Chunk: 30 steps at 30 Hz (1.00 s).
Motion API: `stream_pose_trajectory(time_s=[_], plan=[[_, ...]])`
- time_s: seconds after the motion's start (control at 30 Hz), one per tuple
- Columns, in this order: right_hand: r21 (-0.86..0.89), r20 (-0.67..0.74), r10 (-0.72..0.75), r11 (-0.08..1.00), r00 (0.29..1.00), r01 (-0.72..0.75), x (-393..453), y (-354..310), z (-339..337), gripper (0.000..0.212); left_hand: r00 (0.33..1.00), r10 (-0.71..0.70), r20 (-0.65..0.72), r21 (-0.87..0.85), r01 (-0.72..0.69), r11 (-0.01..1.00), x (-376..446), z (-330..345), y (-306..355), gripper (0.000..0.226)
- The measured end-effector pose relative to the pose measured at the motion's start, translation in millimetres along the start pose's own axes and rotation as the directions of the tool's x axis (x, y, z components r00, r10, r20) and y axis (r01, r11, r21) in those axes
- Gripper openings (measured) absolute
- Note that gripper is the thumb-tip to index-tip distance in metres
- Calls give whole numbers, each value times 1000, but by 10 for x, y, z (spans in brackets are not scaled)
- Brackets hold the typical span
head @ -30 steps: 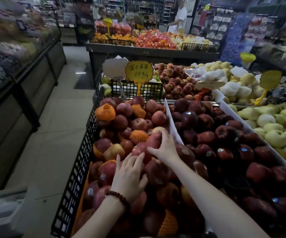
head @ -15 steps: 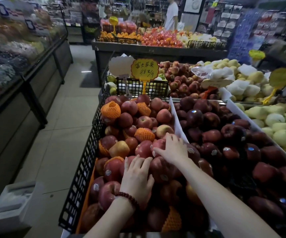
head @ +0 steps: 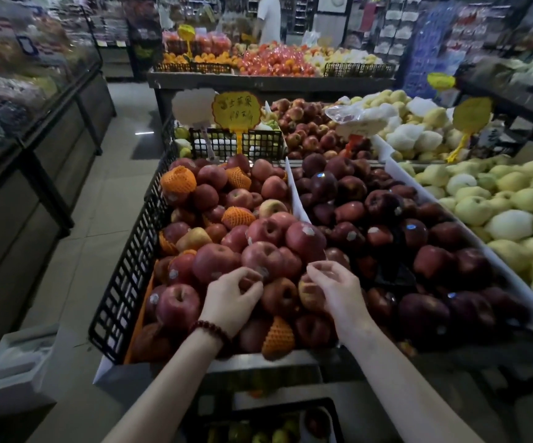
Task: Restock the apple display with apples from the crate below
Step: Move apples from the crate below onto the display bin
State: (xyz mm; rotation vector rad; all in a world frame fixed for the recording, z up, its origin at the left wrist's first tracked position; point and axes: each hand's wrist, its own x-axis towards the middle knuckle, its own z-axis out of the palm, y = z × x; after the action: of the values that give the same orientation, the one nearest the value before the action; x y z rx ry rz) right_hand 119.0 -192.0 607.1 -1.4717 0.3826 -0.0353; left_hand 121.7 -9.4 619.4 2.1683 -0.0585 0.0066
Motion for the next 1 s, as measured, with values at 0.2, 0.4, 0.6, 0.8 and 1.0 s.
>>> stream_pose_trajectory(time_s=[0.2,0.4,0.6,0.8,1.0], plan=[[-36,104,-98,994,990,102,-427,531,-466,10,996,-83,13,-231,84,969,-455,537,-304,15],[-58,111,-136,988,984,143,-688,1566,-863,13,984,-110,143,-412,160,897,-985,1251,-872,25],[-144,149,-148,975,978,170,-631,2731,-1109,13,975,-56,213,-395,139,908,-1195,2049,-1758,27],[-156,155,-157,971,975,181,-397,4054,-1237,13,971,-50,232,-316,124,941,-1385,2753,-2849,24],[-179,114,-121,974,986,140,-314,5199,-1428,13,952,-136,274,-296,219,930,-1642,3502,-3661,21]])
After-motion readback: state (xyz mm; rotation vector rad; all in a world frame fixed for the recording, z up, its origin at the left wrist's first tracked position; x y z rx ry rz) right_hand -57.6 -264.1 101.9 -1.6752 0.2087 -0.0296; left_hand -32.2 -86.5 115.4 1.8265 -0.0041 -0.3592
